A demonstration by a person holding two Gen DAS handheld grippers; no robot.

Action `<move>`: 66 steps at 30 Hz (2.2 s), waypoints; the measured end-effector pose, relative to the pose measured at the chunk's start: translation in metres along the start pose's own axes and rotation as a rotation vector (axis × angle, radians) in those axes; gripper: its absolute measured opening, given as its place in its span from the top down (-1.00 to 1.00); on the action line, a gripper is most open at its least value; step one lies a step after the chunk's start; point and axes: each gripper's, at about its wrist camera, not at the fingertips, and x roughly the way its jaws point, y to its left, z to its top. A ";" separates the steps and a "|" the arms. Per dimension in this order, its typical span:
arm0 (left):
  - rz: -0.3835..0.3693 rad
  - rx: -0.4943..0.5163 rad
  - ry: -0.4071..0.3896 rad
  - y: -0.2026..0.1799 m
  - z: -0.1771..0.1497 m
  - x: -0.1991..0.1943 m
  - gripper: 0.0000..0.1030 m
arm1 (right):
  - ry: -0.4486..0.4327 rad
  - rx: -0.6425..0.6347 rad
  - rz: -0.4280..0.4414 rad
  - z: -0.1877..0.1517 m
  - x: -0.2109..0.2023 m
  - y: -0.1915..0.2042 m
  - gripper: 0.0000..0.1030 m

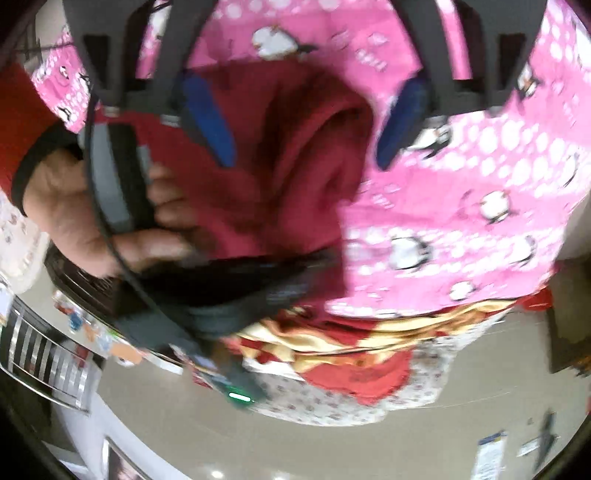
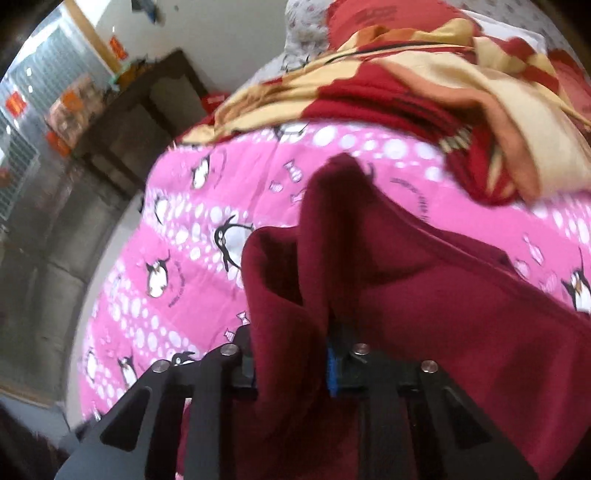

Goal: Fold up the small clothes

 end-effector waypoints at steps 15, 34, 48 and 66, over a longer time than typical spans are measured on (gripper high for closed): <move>-0.034 -0.016 0.054 -0.005 -0.004 0.018 0.41 | -0.094 0.031 0.034 -0.018 -0.041 -0.017 0.51; -0.273 0.175 0.010 -0.174 0.007 -0.004 0.52 | -0.317 0.101 -0.109 -0.090 -0.198 -0.101 0.55; -0.248 0.297 0.112 -0.193 -0.017 -0.001 -0.03 | -0.255 0.325 -0.192 -0.143 -0.164 -0.196 0.44; -0.065 0.298 0.194 -0.152 -0.033 0.041 -0.05 | -0.151 0.089 -0.210 -0.217 -0.173 -0.123 0.50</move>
